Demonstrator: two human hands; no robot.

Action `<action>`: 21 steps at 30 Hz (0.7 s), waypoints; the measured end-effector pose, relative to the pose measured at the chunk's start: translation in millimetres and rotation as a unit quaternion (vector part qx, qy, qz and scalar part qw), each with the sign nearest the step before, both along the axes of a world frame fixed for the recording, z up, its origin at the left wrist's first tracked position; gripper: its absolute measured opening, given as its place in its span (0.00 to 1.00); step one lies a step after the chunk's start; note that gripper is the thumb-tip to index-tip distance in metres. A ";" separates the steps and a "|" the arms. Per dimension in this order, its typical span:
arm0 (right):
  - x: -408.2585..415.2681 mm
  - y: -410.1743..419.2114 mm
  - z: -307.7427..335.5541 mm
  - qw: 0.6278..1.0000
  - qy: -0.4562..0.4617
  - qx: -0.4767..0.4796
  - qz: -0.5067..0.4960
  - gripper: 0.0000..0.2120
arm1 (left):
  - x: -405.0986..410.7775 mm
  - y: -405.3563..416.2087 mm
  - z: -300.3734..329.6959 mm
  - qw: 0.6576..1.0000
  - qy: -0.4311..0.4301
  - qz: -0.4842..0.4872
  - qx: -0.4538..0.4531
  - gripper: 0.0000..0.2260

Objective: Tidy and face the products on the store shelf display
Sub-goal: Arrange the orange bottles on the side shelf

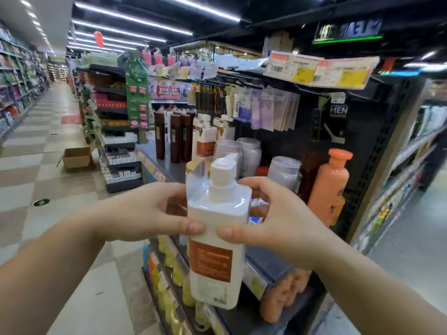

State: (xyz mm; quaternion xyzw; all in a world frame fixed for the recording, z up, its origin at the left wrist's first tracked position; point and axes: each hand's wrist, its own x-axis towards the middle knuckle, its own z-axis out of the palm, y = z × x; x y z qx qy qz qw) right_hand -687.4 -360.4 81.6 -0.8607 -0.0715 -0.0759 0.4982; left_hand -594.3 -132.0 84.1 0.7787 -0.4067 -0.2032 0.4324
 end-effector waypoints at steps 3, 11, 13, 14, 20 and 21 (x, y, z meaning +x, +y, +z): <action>33.6 16.7 8.8 0.999 -0.015 0.015 -0.040 0.33 | 40.9 6.8 11.9 0.999 -0.030 -0.008 0.006 0.23; 124.1 24.7 16.4 0.986 -0.029 0.061 -0.151 0.32 | 128.2 -14.1 15.6 0.997 -0.045 0.032 -0.051 0.16; 145.2 20.1 13.8 0.984 -0.030 0.059 -0.165 0.30 | 150.0 -26.2 9.2 0.996 -0.043 0.052 -0.063 0.14; 155.3 17.0 11.7 0.983 -0.029 0.057 -0.172 0.30 | 158.8 -33.4 5.6 0.995 -0.032 0.061 -0.074 0.13; 211.4 -8.2 -12.1 0.973 0.007 0.072 -0.219 0.26 | 205.0 -76.9 -18.9 0.985 -0.064 0.130 -0.092 0.13; 217.9 -11.1 -16.4 0.969 0.008 0.072 -0.234 0.30 | 211.9 -83.3 -24.2 0.983 -0.059 0.142 -0.097 0.13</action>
